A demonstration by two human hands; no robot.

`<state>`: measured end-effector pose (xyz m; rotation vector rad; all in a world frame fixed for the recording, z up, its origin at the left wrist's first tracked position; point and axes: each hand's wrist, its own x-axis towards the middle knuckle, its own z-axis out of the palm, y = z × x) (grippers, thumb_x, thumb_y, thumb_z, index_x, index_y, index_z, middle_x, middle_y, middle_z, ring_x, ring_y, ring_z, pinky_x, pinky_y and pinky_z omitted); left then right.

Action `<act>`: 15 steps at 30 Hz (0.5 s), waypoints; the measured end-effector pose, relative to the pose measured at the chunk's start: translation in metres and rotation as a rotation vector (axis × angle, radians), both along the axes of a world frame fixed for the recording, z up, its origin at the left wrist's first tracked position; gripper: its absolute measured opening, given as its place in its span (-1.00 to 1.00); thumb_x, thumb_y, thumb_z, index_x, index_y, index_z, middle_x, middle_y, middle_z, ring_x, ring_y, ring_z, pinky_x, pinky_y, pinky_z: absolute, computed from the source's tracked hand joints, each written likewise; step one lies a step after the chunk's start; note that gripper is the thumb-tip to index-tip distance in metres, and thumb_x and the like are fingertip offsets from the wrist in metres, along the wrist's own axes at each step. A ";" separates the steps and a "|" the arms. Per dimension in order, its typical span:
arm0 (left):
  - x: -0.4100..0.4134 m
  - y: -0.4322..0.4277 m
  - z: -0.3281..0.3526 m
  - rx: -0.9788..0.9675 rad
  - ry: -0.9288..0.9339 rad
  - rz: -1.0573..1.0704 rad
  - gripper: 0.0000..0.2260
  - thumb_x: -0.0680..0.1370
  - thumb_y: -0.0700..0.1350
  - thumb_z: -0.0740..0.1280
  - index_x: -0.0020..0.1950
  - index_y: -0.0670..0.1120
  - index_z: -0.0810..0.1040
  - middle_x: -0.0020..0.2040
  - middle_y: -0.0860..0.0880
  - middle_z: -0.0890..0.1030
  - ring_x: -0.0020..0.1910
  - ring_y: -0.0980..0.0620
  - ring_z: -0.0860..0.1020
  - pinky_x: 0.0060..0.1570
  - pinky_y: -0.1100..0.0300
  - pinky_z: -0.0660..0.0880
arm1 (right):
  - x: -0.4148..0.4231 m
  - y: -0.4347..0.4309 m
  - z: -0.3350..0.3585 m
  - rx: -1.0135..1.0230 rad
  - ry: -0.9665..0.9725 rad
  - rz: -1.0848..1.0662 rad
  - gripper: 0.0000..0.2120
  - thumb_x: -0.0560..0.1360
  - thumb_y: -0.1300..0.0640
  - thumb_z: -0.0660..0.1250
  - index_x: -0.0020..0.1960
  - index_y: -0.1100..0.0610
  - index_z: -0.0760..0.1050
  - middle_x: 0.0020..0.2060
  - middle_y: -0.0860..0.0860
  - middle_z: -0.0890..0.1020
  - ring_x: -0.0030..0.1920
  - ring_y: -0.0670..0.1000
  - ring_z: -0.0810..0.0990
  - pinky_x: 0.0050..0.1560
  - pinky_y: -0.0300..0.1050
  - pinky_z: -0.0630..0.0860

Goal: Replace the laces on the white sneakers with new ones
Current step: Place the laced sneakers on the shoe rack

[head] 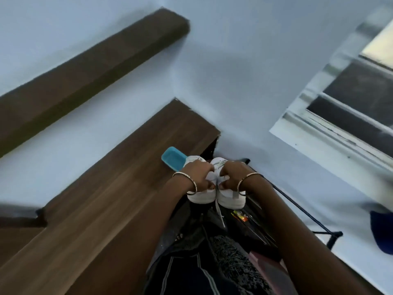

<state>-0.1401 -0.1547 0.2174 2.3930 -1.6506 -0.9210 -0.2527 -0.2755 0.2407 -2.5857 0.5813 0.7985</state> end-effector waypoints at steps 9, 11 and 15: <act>-0.057 -0.115 -0.021 0.012 0.063 -0.271 -0.66 0.47 0.03 0.45 0.17 -0.08 0.56 0.14 -0.15 0.59 0.18 -0.16 0.51 0.07 0.03 0.47 | -0.084 -0.076 -0.018 -0.004 -0.021 -0.372 -0.58 0.42 0.01 0.47 -0.44 0.00 0.27 -0.23 0.05 0.49 -0.06 0.15 0.56 -0.15 -0.14 0.30; -0.064 -0.127 -0.025 0.017 0.067 -0.305 -0.64 0.48 0.01 0.46 0.21 -0.09 0.55 0.17 -0.18 0.59 0.22 -0.16 0.49 0.09 0.04 0.45 | -0.095 -0.082 -0.025 -0.008 -0.030 -0.437 -0.72 0.42 0.01 0.47 -0.36 0.05 0.45 -0.16 0.11 0.56 0.01 0.16 0.60 -0.14 -0.13 0.33; -0.085 -0.156 -0.046 0.056 0.115 -0.381 -0.58 0.46 -0.01 0.49 0.24 -0.12 0.51 0.18 -0.20 0.58 0.22 -0.17 0.50 0.04 0.06 0.41 | -0.124 -0.092 -0.056 -0.040 -0.032 -0.616 -0.75 0.43 0.02 0.48 0.03 0.14 0.64 0.11 0.16 0.63 0.18 0.19 0.58 0.00 -0.11 0.45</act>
